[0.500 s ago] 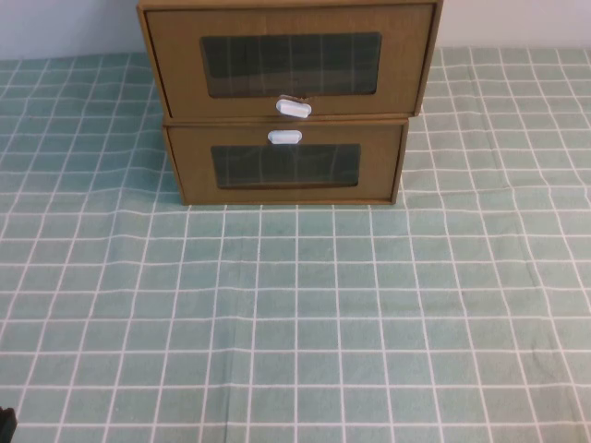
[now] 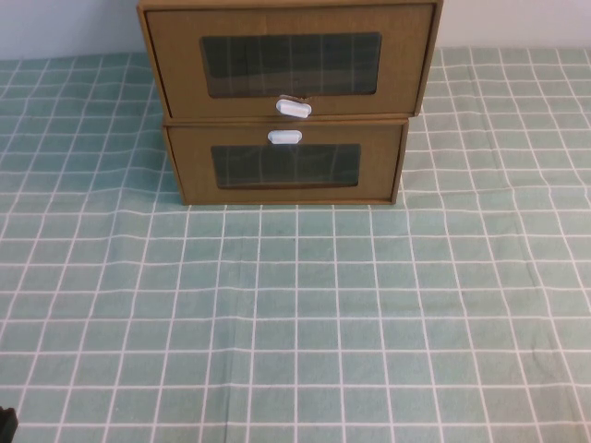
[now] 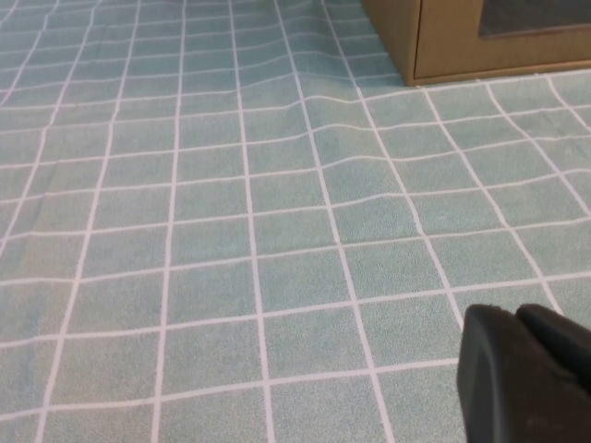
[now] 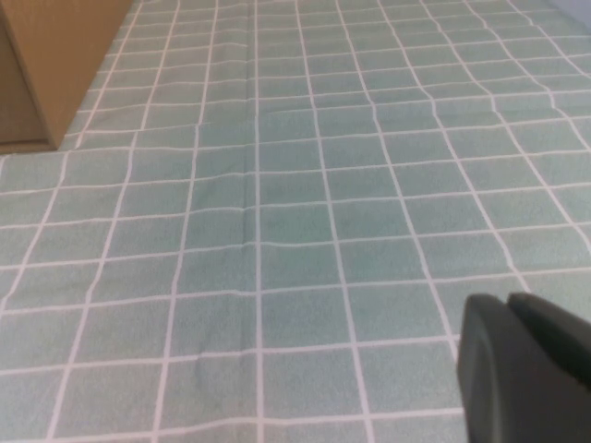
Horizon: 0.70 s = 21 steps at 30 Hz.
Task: Open the shoe box
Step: 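Pull the top drawer of the cardboard box fully open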
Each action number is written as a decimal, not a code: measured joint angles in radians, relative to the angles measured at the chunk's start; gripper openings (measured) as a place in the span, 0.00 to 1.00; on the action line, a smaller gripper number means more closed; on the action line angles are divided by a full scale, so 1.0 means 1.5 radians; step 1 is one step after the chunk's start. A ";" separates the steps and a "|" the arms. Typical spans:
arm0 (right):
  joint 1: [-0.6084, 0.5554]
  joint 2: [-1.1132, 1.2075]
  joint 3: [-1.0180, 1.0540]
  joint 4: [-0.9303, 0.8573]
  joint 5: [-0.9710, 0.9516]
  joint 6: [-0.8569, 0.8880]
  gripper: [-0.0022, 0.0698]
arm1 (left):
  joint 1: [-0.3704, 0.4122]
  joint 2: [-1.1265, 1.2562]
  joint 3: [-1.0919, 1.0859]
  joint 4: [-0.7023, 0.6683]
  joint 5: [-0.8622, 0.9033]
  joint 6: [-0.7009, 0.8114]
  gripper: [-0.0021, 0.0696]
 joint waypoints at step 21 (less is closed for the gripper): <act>0.000 0.000 0.000 0.000 -0.238 0.000 0.01 | 0.000 0.000 0.000 0.000 -0.244 0.000 0.02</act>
